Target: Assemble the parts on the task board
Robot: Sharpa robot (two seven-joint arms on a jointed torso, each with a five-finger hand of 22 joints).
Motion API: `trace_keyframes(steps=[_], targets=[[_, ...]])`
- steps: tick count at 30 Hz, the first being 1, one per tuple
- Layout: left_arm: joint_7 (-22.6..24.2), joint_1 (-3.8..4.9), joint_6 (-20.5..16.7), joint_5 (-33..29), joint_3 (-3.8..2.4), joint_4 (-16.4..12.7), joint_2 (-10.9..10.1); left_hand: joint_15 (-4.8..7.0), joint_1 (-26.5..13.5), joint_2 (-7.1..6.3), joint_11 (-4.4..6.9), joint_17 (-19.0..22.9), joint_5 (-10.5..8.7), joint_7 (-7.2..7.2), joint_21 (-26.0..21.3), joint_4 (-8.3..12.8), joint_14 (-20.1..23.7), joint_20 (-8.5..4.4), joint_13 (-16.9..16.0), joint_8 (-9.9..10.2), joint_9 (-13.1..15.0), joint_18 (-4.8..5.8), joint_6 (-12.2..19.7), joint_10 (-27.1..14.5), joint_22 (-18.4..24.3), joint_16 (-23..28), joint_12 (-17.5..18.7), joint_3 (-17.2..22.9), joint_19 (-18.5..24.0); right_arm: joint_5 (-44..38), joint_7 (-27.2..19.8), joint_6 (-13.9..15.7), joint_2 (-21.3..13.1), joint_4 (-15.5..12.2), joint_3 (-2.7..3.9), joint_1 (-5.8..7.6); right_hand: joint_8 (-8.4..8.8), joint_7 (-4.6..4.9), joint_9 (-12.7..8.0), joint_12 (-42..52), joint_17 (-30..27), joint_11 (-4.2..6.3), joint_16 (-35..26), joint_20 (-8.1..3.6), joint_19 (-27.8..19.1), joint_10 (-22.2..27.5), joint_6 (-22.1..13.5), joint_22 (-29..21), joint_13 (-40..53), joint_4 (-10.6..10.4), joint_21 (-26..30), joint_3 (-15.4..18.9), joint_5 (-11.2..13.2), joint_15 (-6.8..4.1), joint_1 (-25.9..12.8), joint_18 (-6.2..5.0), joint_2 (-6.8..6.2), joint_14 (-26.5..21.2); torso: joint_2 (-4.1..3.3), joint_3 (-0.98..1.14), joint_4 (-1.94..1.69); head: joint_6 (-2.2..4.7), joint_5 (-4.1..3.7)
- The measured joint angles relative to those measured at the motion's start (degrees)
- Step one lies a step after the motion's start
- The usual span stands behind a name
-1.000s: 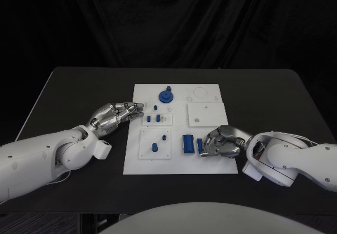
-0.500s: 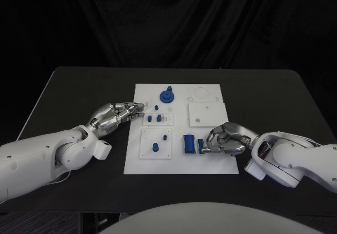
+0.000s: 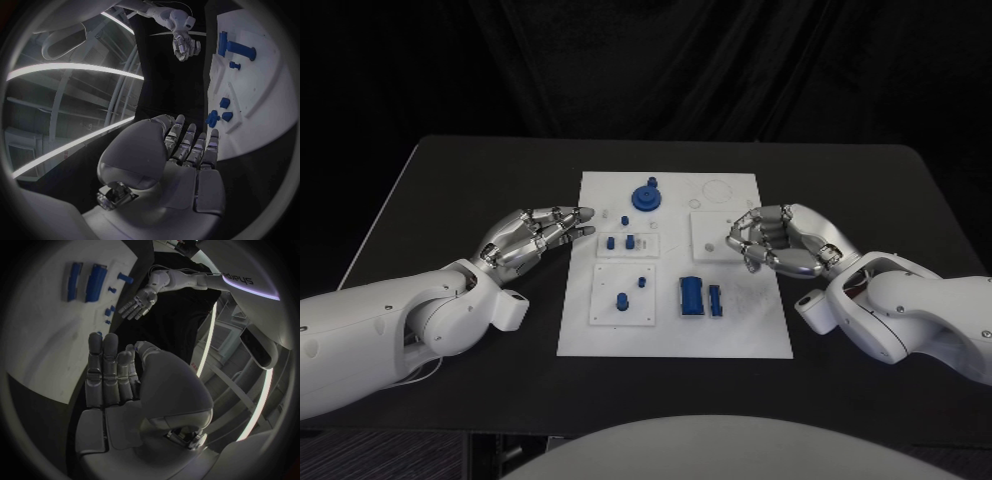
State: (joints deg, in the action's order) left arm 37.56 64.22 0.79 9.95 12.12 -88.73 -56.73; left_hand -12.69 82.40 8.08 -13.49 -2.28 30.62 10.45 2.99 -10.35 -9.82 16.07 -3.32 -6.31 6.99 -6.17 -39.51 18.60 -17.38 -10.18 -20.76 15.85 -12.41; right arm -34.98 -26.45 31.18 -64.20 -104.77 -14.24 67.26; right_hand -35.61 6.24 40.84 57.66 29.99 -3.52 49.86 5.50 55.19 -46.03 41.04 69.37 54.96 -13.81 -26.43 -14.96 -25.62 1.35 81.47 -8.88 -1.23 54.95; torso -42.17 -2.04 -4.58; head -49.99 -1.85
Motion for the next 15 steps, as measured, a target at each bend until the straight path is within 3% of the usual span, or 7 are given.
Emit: trace_keyframes(steps=[2,3,7,8,10,12,15], targets=[[0.3,0.22,-0.8,0.0,0.02,-0.5,-0.1,0.31,0.0,0.00,0.49,0.0,0.00,0.00,-0.3,0.2,0.3,-0.05,0.1,0.0,0.0,-0.16,0.0,-0.5,0.5,0.1,0.5,0.2,0.7,2.4,-4.0,0.5,1.1,2.0,0.01,0.19,0.83,1.81,-1.8,-5.5,-2.1,-2.40,-3.7,1.77,-4.9,5.4,-1.2,-2.9,-5.1,-0.4,5.1,-0.7,0.2,2.69,0.6,0.97,-0.61,-5.9,0.26,0.08,0.03,0.00,-0.19],[0.4,0.31,-1.1,0.0,0.02,-0.6,-0.1,0.60,-0.2,-0.25,0.87,0.1,0.00,-0.13,-0.4,0.1,0.6,-0.19,0.2,0.0,0.0,-1.00,0.1,-0.9,1.1,0.5,0.9,0.3,1.3,3.4,-5.4,0.6,1.7,2.9,0.01,0.22,1.32,2.00,-2.8,-7.8,-3.5,-4.14,-6.2,3.04,-7.8,7.9,-2.1,-4.8,-7.4,-0.6,8.1,-0.9,0.4,4.34,0.7,1.85,-0.68,-9.8,0.53,0.17,0.04,0.00,-0.30],[0.7,0.53,-2.3,0.0,0.01,0.2,1.2,2.84,-0.9,-0.85,3.14,0.6,-0.12,-1.18,-0.8,-0.1,3.7,-2.98,0.5,0.5,-0.2,-0.95,2.0,-4.3,4.6,3.0,3.6,0.9,4.7,6.6,-9.1,0.6,4.8,7.5,-0.03,0.23,4.90,1.76,-7.4,-17.4,-10.1,-9.42,-16.3,8.05,-22.6,20.6,-9.4,-14.0,-15.7,-2.1,20.5,0.3,2.0,10.19,-0.1,4.48,-1.71,-23.8,1.68,0.50,0.29,0.16,-0.40],[0.8,0.53,-2.5,0.0,0.01,0.5,1.6,3.51,-1.0,-0.98,3.80,0.8,-0.44,-1.39,-0.9,-0.1,4.7,-3.98,0.6,1.0,-0.4,-0.95,3.3,-5.6,5.7,4.0,4.5,0.9,5.7,7.3,-9.6,0.5,5.4,8.4,-0.02,0.17,6.20,1.81,-9.0,-19.8,-11.9,-9.48,-18.8,10.05,-29.1,24.8,-11.6,-19.7,-17.9,-2.2,21.8,1.0,2.9,10.31,-0.3,4.47,-1.92,-27.5,2.03,0.58,0.41,0.40,-0.36],[0.9,0.53,-2.8,0.0,0.01,1.3,2.5,5.26,-1.7,-1.11,5.54,1.3,-0.90,-2.08,-1.6,-0.6,6.9,-6.45,0.9,2.2,-1.2,-0.87,7.7,-8.7,8.8,6.4,6.8,0.4,8.1,8.6,-10.5,0.3,6.6,10.2,0.02,-0.25,8.86,0.91,-12.3,-24.0,-15.4,-8.81,-23.9,11.04,-44.2,33.4,-17.0,-41.0,-21.9,-2.4,24.3,2.8,4.6,10.05,-0.8,4.47,-2.40,-37.0,2.82,0.77,0.67,1.05,-0.18],[0.9,0.47,-3.2,0.0,0.00,2.1,3.2,7.16,-2.9,-1.26,8.02,1.9,-1.23,-3.88,-1.8,-2.2,8.8,-8.97,1.3,3.3,-2.3,0.13,13.3,-12.1,11.4,8.8,9.8,-1.0,9.7,9.7,-11.1,0.1,7.4,11.5,-0.01,-0.88,10.33,-0.75,-14.9,-26.4,-19.3,-7.28,-29.9,11.24,-48.9,37.8,-20.9,-48.1,-25.6,-2.5,24.7,4.9,6.2,9.50,-1.9,4.45,-2.50,-44.7,3.72,0.94,0.98,1.66,0.01],[1.0,0.11,-3.7,0.0,-0.03,3.0,4.2,8.18,-4.1,-1.05,12.03,2.1,-1.62,-7.48,-2.2,-5.0,9.8,-10.73,1.7,4.0,-4.0,0.56,21.1,-15.6,13.9,10.0,12.9,-3.8,11.3,10.9,-11.8,-0.1,8.0,12.9,-0.05,-1.74,13.67,-4.67,-22.0,-35.7,-25.1,-1.97,-38.6,11.06,-51.7,42.9,-26.8,-54.3,-37.6,-2.8,25.0,8.7,8.4,6.67,-2.6,4.44,-2.75,-51.8,4.86,1.10,1.37,2.34,0.24]])
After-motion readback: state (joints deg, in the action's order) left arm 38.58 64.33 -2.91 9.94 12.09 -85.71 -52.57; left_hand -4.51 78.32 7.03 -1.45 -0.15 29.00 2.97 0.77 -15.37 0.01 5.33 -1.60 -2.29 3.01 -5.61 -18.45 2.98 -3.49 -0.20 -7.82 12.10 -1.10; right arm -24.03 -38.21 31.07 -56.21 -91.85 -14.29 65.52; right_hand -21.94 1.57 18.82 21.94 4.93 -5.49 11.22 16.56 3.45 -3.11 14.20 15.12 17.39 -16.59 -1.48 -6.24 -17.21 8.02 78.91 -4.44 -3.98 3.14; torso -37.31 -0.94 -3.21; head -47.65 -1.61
